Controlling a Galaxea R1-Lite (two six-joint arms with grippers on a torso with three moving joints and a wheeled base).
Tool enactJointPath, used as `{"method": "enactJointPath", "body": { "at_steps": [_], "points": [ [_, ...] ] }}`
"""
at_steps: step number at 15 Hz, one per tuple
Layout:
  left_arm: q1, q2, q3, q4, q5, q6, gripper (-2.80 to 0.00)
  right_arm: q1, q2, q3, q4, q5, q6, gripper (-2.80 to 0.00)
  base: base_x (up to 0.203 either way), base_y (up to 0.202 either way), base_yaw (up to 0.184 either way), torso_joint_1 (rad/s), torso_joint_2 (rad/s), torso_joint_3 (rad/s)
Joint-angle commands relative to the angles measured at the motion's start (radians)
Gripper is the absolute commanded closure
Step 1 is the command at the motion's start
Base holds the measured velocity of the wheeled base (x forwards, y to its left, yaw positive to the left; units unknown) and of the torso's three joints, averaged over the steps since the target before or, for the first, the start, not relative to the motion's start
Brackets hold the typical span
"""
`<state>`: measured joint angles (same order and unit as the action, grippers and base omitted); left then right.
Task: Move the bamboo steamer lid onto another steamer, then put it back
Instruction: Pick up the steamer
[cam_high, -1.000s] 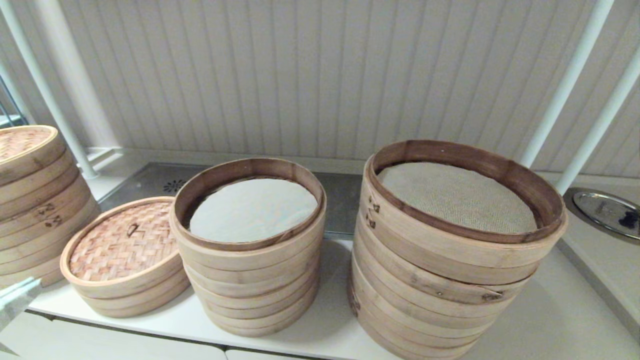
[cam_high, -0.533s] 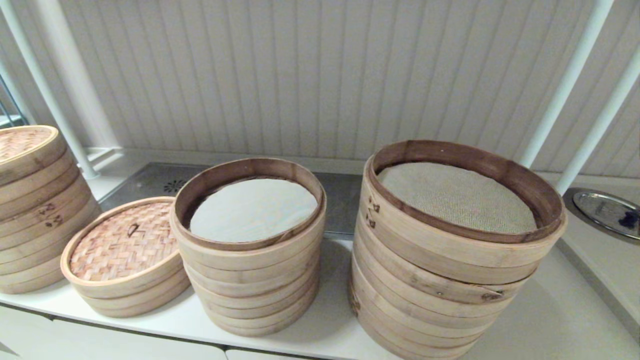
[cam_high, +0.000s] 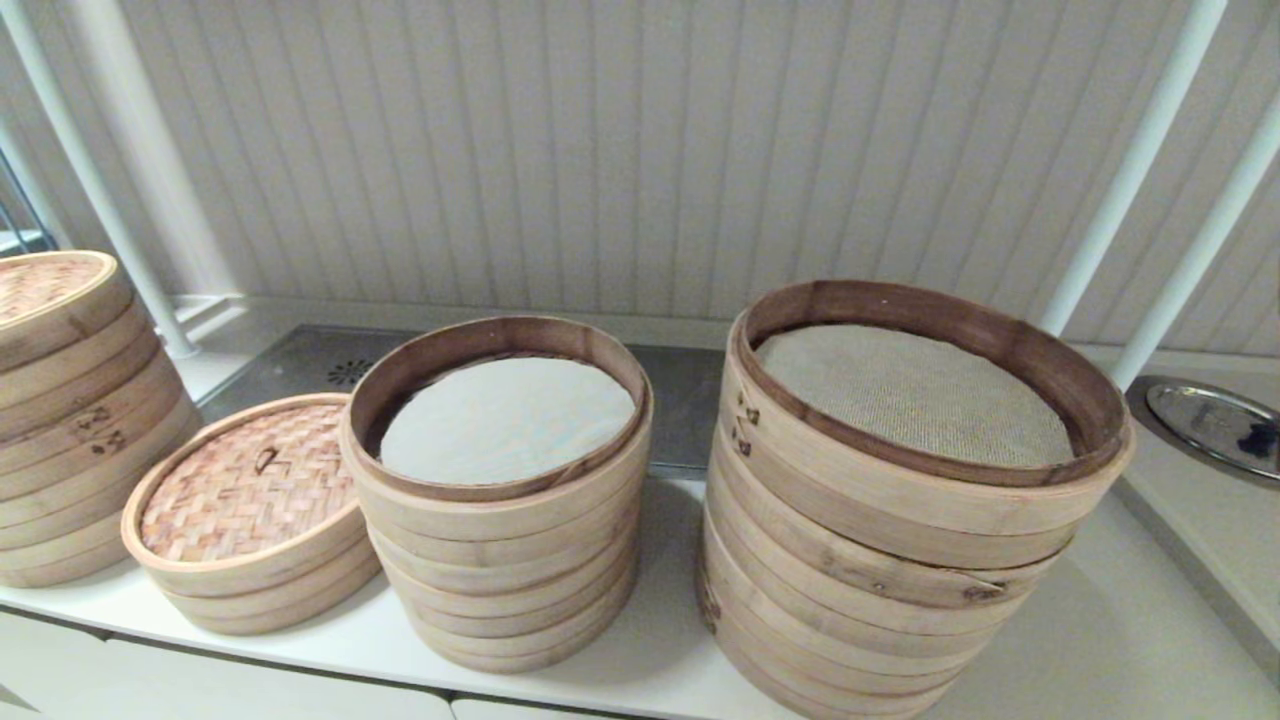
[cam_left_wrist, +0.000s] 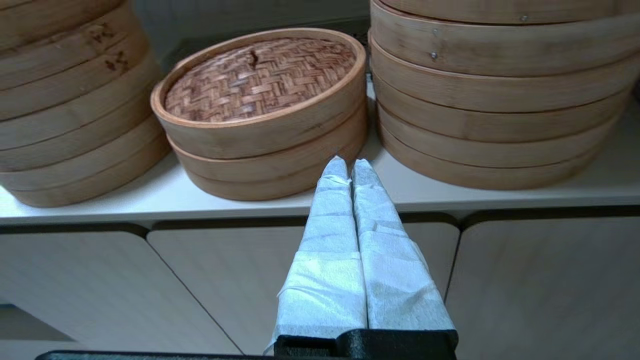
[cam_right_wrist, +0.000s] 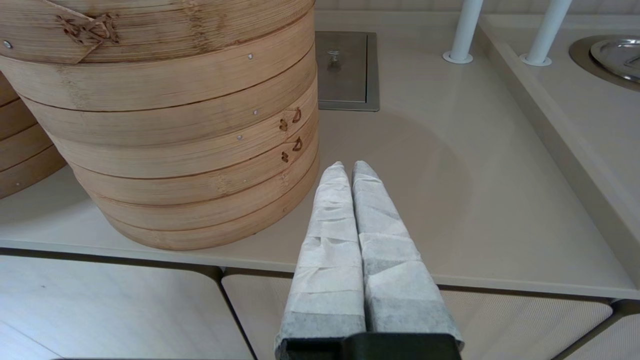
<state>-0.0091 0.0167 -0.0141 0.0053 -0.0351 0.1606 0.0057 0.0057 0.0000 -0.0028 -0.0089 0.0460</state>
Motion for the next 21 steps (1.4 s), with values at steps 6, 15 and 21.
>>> {"method": "enactJointPath", "body": {
  "at_steps": [6, 15, 21],
  "points": [
    [0.000, -0.021, 0.014, 0.005, 0.007, -0.039, 0.00, 0.000, 0.000, 0.003, 0.000, 0.000, 0.000, 0.00, 0.000, 0.000, 0.000, 0.000, 0.00, 0.000],
    [0.000, -0.023, 0.014, -0.001, 0.035, -0.144, 0.00, 0.000, 0.000, 0.003, 0.000, 0.000, 0.000, 0.00, 0.000, 0.000, 0.000, 0.000, 0.00, 0.000],
    [0.000, -0.021, 0.014, -0.002, 0.035, -0.162, 0.00, 0.000, 0.000, 0.003, 0.000, 0.000, 0.000, 0.00, 0.000, 0.000, 0.000, 0.000, 0.00, 0.000]
  ]
}}
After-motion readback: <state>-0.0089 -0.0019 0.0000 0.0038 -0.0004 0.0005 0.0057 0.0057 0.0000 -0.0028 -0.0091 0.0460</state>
